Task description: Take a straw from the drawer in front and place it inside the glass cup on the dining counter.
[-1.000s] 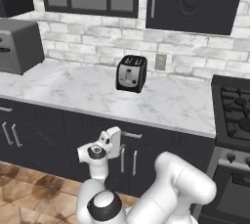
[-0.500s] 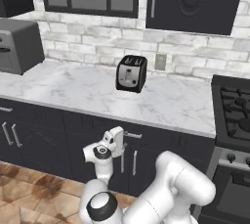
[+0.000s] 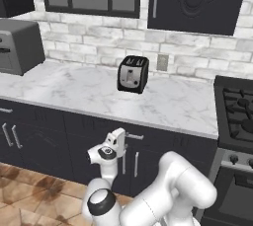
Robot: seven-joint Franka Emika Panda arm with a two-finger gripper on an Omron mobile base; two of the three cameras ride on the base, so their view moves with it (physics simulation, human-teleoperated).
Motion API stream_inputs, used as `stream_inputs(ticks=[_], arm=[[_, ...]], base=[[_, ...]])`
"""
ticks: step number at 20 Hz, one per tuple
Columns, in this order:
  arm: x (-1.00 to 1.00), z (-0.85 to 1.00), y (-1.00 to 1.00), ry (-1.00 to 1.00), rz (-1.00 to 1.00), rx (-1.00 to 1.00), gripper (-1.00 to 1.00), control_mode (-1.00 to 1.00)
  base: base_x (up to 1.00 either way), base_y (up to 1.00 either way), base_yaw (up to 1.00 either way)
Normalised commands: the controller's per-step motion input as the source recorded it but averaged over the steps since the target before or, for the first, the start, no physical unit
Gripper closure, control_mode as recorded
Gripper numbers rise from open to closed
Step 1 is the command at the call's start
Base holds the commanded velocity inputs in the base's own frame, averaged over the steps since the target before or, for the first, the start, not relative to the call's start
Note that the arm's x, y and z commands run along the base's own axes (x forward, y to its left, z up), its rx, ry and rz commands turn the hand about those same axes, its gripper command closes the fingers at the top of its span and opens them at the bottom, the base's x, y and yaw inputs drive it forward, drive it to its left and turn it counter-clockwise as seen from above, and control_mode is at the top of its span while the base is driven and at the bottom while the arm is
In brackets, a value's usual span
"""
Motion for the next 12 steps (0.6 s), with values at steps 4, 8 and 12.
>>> stream_inputs(ticks=[4, 8, 12], arm=[[0.37, -0.32, 0.0, 0.0, 0.02, 0.0, -1.0, -1.0], [0.33, -0.26, 0.0, 0.0, 0.0, 0.0, -1.0, -1.0], [0.34, -0.25, 0.0, 0.0, 0.0, 0.0, -1.0, -1.0]], base=[[0.0, 0.0, 0.0], [0.0, 0.0, 0.0], [0.0, 0.0, 0.0]])
